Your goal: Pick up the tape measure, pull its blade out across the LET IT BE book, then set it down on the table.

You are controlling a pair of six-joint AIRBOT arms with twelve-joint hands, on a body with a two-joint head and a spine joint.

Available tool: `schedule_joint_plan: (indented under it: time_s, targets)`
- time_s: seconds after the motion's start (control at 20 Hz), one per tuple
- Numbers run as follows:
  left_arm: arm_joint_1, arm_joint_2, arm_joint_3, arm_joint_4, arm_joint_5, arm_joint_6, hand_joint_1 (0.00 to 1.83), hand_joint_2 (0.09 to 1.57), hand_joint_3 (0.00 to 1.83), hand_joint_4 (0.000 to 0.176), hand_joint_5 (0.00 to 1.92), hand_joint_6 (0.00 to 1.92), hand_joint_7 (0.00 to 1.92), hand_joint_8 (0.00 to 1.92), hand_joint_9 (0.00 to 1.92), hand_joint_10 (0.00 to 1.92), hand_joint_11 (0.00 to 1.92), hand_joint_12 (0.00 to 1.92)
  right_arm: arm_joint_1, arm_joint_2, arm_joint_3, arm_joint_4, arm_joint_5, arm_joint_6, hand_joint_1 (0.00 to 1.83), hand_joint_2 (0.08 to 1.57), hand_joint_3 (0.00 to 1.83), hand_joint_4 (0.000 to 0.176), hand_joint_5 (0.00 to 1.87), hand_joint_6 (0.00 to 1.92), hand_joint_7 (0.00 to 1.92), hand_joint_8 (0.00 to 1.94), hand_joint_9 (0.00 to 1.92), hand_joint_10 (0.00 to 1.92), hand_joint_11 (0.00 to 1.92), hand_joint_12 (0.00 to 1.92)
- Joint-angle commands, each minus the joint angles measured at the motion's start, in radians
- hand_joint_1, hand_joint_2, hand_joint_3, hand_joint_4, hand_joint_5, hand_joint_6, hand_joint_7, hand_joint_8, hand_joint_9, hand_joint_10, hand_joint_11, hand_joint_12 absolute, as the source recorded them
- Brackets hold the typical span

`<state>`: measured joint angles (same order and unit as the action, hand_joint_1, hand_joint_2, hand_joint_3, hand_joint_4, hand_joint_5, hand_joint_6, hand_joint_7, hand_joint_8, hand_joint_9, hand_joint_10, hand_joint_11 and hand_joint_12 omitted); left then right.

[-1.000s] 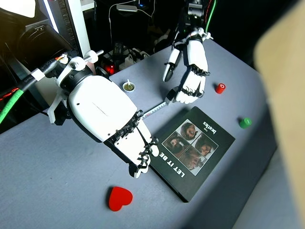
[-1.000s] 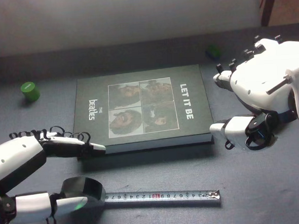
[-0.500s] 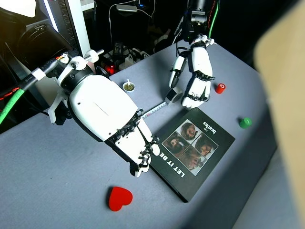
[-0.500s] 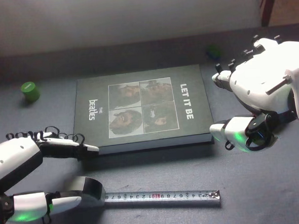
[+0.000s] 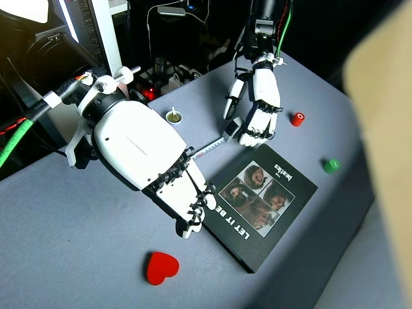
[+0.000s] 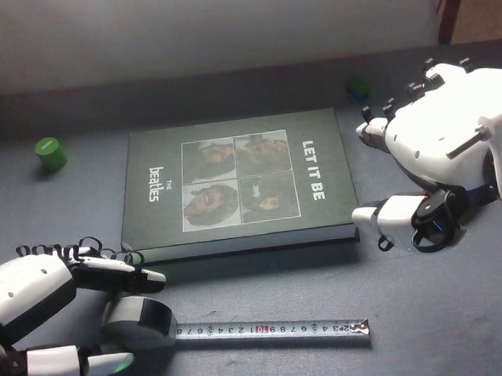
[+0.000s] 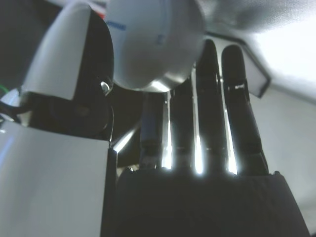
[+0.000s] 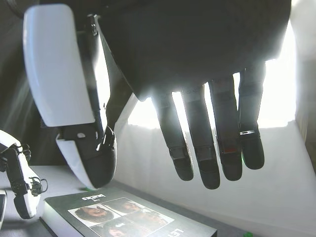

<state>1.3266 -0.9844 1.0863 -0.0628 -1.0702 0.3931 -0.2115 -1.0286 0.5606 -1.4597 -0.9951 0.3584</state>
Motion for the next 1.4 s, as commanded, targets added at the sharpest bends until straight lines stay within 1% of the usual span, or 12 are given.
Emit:
schedule_joint_plan:
  time_s: [0.0,0.05,0.1,0.2,0.25,0.3,0.35,0.55,0.75,0.85,1.05,1.35]
  targets:
    - [-0.007,-0.011,0.005,-0.010,-0.117,-0.003,1.08,1.08,0.00,0.000,0.76,0.01,0.79,0.01,0.72,0.01,0.38,0.79,0.006,0.002,-0.005,-0.085,-0.014,-0.001,0.20,1.20,0.00,0.000,0.29,0.00,0.43,0.01,0.39,0.01,0.05,1.01]
    - [-0.006,-0.013,0.006,-0.007,-0.117,-0.001,1.15,1.12,0.00,0.000,0.94,0.76,0.97,0.00,0.92,0.01,0.60,0.73,0.006,0.002,-0.005,-0.086,-0.014,-0.001,0.20,1.21,0.00,0.000,0.30,0.00,0.43,0.01,0.39,0.01,0.05,1.01]
    - [-0.006,-0.015,0.007,-0.002,-0.117,-0.001,1.34,1.08,0.00,0.000,0.96,0.85,1.09,0.53,1.02,0.82,0.84,0.77,0.006,0.002,-0.005,-0.086,-0.014,-0.001,0.20,1.21,0.00,0.000,0.30,0.00,0.43,0.01,0.39,0.01,0.05,1.01]
    - [-0.006,-0.015,0.003,0.004,-0.117,0.000,1.39,1.07,0.00,0.000,1.04,0.67,1.08,0.77,1.06,1.10,1.06,0.96,0.006,0.002,-0.005,-0.086,-0.014,-0.001,0.20,1.21,0.00,0.000,0.30,0.00,0.43,0.00,0.39,0.01,0.05,1.01]
    - [-0.006,-0.015,0.002,0.003,-0.117,0.001,1.30,1.04,0.00,0.000,1.14,0.57,1.16,0.81,1.18,0.76,1.11,0.98,0.006,0.002,-0.005,-0.086,-0.014,-0.001,0.20,1.21,0.00,0.000,0.30,0.01,0.44,0.01,0.41,0.01,0.07,1.02]
    - [-0.007,-0.016,0.001,0.003,-0.117,0.001,1.38,1.04,0.00,0.000,1.13,0.52,1.13,0.75,1.13,0.97,1.12,0.93,0.006,0.002,-0.005,-0.087,-0.014,-0.002,0.20,1.21,0.00,0.000,0.31,0.01,0.44,0.01,0.41,0.02,0.08,1.02]
    - [-0.008,-0.015,0.000,0.003,-0.119,0.001,1.39,1.04,0.00,0.000,1.13,0.51,1.12,0.74,1.12,1.01,1.11,0.91,0.006,0.002,-0.005,-0.087,-0.013,-0.002,0.20,1.20,0.00,0.000,0.32,0.01,0.44,0.01,0.42,0.02,0.08,1.02]
    - [-0.038,0.008,-0.024,0.007,-0.123,-0.015,1.40,1.04,0.00,0.000,1.13,0.51,1.13,0.70,1.13,0.99,1.12,0.83,0.005,0.002,-0.005,-0.095,-0.003,-0.001,0.21,1.20,0.00,0.000,0.31,0.00,0.45,0.01,0.43,0.01,0.07,1.02]
    - [-0.133,0.080,-0.068,-0.004,-0.042,-0.034,1.40,1.04,0.00,0.000,1.10,0.55,1.13,0.70,1.11,1.02,1.10,0.85,-0.001,0.002,-0.004,-0.224,0.013,0.043,0.21,1.20,0.00,0.000,0.31,0.00,0.46,0.01,0.43,0.01,0.06,1.01]
    - [-0.187,0.118,-0.086,-0.013,0.022,-0.048,1.39,1.06,0.00,0.000,1.10,0.55,1.09,0.79,1.05,1.11,1.06,0.93,0.002,0.001,-0.004,-0.288,0.017,0.078,0.23,1.19,0.00,0.000,0.38,0.01,0.52,0.01,0.46,0.01,0.08,1.01]
    - [-0.332,0.194,-0.111,-0.059,0.200,-0.062,1.39,1.06,0.00,0.000,1.08,0.58,1.09,0.80,1.05,1.12,1.07,0.95,0.044,-0.023,-0.004,-0.276,-0.014,0.088,0.68,1.08,0.00,0.000,0.48,0.01,0.68,0.01,0.62,0.03,0.21,1.04]
    - [-0.564,0.232,-0.109,-0.085,0.512,-0.060,1.39,1.06,0.00,0.000,1.08,0.59,1.09,0.80,1.05,1.11,1.07,0.95,0.116,-0.137,0.016,-0.198,-0.148,0.053,0.94,1.09,0.00,0.000,0.60,0.02,0.73,0.01,0.72,0.03,0.33,1.03]
